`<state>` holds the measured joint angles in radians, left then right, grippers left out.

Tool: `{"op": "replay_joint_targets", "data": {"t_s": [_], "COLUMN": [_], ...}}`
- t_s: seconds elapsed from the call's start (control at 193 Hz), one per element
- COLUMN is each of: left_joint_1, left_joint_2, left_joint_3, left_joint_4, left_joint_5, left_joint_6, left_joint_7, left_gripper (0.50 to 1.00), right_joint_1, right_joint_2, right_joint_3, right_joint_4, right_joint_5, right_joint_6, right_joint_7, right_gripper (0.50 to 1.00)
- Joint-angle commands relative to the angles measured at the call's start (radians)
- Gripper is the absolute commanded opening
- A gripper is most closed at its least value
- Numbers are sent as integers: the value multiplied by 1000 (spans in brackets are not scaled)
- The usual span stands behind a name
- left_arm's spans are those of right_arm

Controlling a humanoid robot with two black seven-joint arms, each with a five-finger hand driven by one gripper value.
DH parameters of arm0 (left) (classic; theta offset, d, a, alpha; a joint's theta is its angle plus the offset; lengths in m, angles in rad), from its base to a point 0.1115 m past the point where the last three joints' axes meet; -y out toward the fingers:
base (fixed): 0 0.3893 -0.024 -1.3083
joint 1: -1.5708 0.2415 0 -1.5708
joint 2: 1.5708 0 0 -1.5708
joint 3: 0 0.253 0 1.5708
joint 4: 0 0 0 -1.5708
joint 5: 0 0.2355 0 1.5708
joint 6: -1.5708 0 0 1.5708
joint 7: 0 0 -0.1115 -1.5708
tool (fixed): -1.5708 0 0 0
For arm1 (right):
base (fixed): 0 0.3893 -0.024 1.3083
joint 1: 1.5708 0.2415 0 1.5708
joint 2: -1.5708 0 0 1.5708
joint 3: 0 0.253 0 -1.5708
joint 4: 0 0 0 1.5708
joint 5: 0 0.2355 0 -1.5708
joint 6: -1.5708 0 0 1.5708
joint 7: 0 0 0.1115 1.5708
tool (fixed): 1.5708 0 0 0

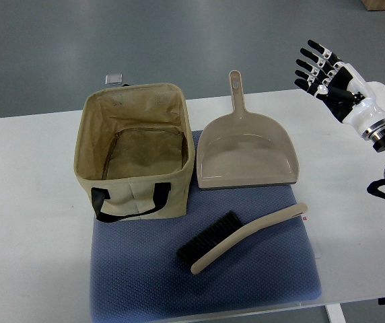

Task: Put pink broom in yellow bag with right hand
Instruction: 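Move the right hand down toward the beige brush handle, then close the right hand around the brush handle near the bristles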

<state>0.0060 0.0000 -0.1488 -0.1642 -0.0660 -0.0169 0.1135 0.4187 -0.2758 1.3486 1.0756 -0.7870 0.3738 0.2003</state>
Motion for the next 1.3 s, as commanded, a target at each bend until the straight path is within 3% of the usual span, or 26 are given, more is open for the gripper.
{"op": "replay_joint_targets", "data": {"t_s": [0.0, 0.363, 0.773, 0.944, 1.297], "left_joint_1": [0, 0, 0, 0, 0], "left_joint_2": [0, 0, 0, 0, 0], "left_joint_3": [0, 0, 0, 0, 0], "left_joint_4": [0, 0, 0, 0, 0], "left_joint_5": [0, 0, 0, 0, 0], "left_joint_6": [0, 0, 0, 0, 0], "left_joint_7": [0, 0, 0, 0, 0], "left_gripper": [1000, 1000, 1000, 1000, 1000], "right_joint_1": [0, 60, 153, 161, 140], "right_joint_2": [-25, -194, -416, -434, -410], "right_joint_3": [-29, -256, -563, -651, -812], "right_joint_4": [0, 38, 339, 423, 449], "right_joint_5": [0, -49, -351, -515, -845], "right_joint_6": [-1, 2, 0, -13, -188], "right_joint_7": [1, 28, 68, 73, 62], "right_gripper": [930, 928, 915, 897, 885]}}
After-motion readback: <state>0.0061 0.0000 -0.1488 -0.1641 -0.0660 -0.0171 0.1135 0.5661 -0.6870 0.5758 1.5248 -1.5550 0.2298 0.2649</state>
